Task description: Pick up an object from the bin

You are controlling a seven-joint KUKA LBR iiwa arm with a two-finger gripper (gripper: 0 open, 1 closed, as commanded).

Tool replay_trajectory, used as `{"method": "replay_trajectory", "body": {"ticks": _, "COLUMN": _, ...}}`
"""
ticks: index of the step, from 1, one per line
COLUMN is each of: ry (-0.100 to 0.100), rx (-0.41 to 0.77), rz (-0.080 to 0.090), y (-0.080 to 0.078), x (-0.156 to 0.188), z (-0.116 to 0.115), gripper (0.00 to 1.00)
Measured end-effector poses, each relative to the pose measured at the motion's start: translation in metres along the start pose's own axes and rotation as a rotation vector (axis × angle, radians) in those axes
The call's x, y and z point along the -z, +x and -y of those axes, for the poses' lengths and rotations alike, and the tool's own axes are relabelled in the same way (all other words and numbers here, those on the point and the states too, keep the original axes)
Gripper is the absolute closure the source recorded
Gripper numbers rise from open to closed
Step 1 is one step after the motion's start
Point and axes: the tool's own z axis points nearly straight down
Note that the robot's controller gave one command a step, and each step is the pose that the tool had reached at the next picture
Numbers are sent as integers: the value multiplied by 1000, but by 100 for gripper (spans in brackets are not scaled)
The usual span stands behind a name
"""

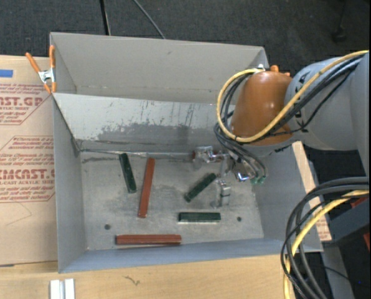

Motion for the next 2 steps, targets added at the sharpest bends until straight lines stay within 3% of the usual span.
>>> {"method": "replay_trajectory", "body": {"ticks": 1, "ry": -1, "rx": 65, "rz": -2, "y": -3, "x": -38, "z": 1, "gripper": 0}}
{"method": "replay_trajectory", "body": {"ticks": 2, "ry": 0, "rx": 64, "rz": 0, "y": -3, "x": -38, "z": 1, "gripper": 0}}
